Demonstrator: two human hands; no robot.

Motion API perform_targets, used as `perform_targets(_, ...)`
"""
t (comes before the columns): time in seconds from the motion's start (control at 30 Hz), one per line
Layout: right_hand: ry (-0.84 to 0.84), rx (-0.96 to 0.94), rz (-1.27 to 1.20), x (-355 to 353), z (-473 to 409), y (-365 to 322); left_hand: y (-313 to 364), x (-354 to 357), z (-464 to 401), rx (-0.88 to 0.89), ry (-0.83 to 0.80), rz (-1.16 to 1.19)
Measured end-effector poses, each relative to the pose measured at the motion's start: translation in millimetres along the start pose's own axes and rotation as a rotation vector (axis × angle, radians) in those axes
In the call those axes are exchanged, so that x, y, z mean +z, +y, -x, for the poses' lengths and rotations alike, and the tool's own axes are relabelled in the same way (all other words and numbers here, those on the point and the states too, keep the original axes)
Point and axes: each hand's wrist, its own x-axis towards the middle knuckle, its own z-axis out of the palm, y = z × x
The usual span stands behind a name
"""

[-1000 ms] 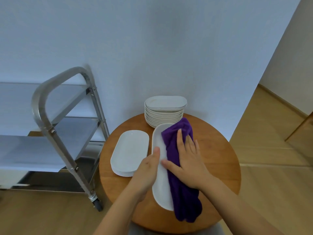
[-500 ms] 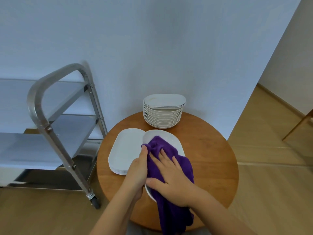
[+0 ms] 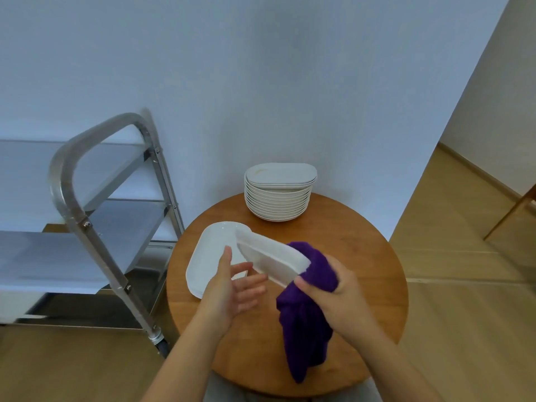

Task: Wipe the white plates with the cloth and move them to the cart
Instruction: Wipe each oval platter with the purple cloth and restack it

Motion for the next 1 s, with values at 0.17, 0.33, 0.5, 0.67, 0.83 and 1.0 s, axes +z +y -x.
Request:
perform_targets(0.17,0.019,0.201,-0.556,-21,-10,0,-16,-14,-6,0.298,0.202,-0.141)
perform_targets(0.33,0.082,0.306,-0.675,-34,-13,11,-9,-29,-5,0.140,-0.260,0.200)
perform_targets(0.5,0.048,0.176,-0.215,-45,-18,9,12,-19,10,0.219,-0.313,0.104)
perform_targets(0.67,-0.336,-0.203,0.356,-39,-31,-31,37,0,25,0.286,-0.352,-0.397)
perform_targets(0.83,-0.655,-0.195,0.448,-13,-52,-55,55,20,37,0.353,-0.526,-0.684)
perform_targets(1.0,-0.549,-0.140,0.218,-11,-56,-47,62,12,42,0.336,-0.493,-0.643)
